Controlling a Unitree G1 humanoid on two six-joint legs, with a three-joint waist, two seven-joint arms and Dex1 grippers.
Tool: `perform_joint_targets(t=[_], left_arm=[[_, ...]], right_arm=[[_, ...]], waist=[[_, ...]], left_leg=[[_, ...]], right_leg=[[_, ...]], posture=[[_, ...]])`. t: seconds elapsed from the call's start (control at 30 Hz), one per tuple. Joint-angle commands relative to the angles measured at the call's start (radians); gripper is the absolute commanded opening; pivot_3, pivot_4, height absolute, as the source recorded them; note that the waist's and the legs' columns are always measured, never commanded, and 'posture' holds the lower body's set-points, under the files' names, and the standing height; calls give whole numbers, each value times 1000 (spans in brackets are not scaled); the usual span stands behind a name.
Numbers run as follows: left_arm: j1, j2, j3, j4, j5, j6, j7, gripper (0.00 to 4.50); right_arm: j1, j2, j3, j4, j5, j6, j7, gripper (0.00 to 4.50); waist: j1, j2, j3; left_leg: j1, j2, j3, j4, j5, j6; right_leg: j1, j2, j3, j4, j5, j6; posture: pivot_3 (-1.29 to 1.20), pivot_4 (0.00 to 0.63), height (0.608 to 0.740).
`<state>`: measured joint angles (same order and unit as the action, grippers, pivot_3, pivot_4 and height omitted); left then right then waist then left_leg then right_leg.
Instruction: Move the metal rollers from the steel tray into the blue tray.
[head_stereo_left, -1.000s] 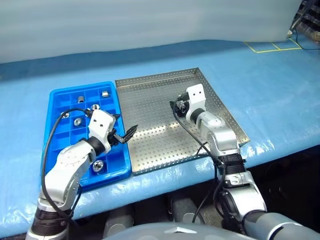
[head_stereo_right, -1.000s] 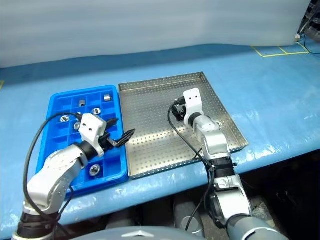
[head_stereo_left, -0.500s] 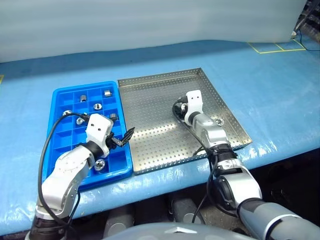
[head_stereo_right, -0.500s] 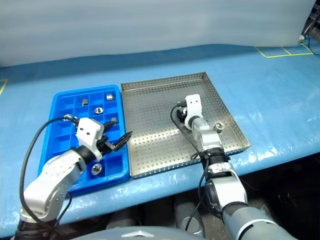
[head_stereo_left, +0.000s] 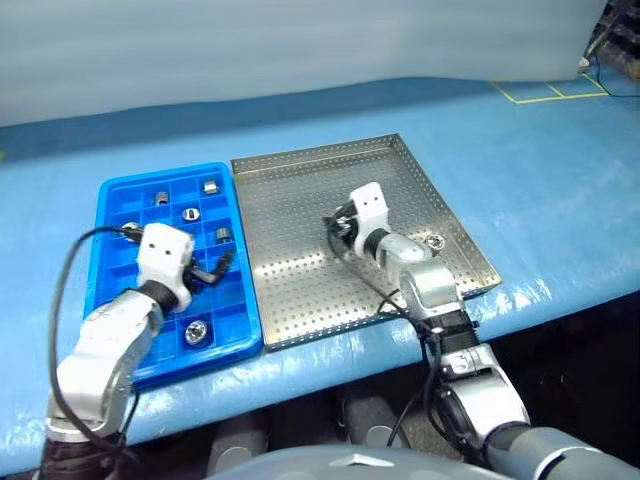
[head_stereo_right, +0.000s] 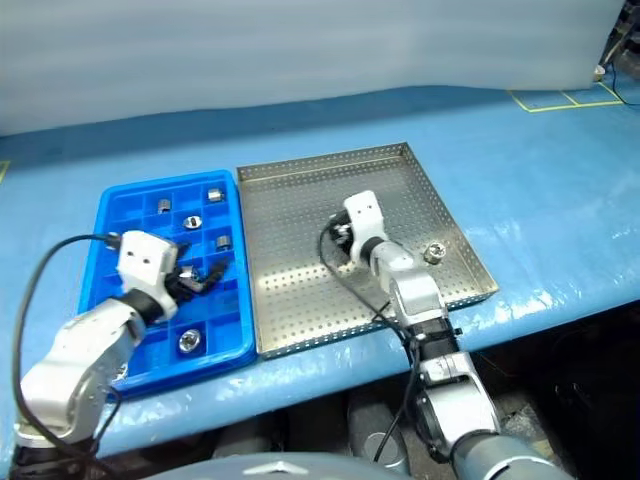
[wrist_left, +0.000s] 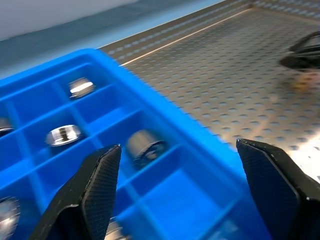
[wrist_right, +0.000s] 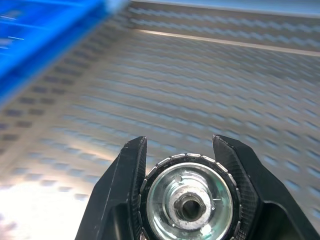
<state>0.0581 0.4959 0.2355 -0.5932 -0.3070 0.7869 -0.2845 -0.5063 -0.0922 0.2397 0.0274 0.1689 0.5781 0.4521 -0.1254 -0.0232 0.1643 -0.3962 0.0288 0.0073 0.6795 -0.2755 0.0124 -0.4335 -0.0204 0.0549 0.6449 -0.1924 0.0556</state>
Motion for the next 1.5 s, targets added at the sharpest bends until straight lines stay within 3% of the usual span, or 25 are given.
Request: perform_joint_targets(t=[0.03,0.27,0.6,0.8,0.93,1.07,1.2,1.37,1.5], left_arm=[[4,56,80,-4,17,36,2,4038],[-4,5,8,-13,16,39,16,4038],[21,-12,-6,-14,29,20,14,4038],[6,-20,-26,-15,25,19,12,4038],[-22,-34,-50,-17,12,0,-2,4038],[-125,-103,-100,-3,-48,-71,-52,4038],[-278,-152,-218,127,-19,-148,-102,4038],[-511,-253,-345,421,46,-289,-150,4038],[-703,-366,-388,759,84,-431,-195,4038]], right_arm=[[17,71,145,-209,72,74,73,1737],[19,119,284,-169,34,87,75,1737],[26,126,280,-58,8,87,70,1737],[38,125,268,-73,0,58,65,3666],[47,100,208,-158,2,49,39,3666],[76,-13,134,-330,-21,61,24,3666],[138,-161,62,-481,-73,132,-20,3666],[281,-357,23,-651,-90,204,13,3666],[403,-440,-16,-837,-43,194,58,3666]], waist=[[1,0,0],[36,-1,-1],[50,-3,-1],[52,-3,-1],[59,-3,-1],[67,-3,-1],[57,-3,-2],[29,-2,-2],[-32,-2,-2]], left_leg=[[0,1,-1,0,0,0],[0,-1,-2,2,0,0],[1,-1,-3,1,1,-2],[1,-1,-3,1,1,-2],[0,-2,-3,2,1,-2],[-1,-2,-3,3,1,-2],[-1,-4,-2,3,1,-2],[-1,-5,-1,3,1,-1],[-2,-6,-1,3,0,0]], right_leg=[[0,1,-1,0,-1,-1],[4,-9,-5,-3,-2,-2],[2,-4,-8,0,-4,-7],[3,-5,-8,-1,-4,-7],[4,-5,-8,-1,-4,-7],[4,-6,-7,-2,-4,-7],[4,-6,-7,-2,-4,-6],[5,-5,-6,-2,-4,-6],[4,-4,-4,-2,-2,2]], posture=[[-92,150,740],[-59,150,740],[-50,150,740],[-53,150,740],[-61,150,740],[-110,150,740],[-189,150,740],[-299,150,740],[-420,150,740]])
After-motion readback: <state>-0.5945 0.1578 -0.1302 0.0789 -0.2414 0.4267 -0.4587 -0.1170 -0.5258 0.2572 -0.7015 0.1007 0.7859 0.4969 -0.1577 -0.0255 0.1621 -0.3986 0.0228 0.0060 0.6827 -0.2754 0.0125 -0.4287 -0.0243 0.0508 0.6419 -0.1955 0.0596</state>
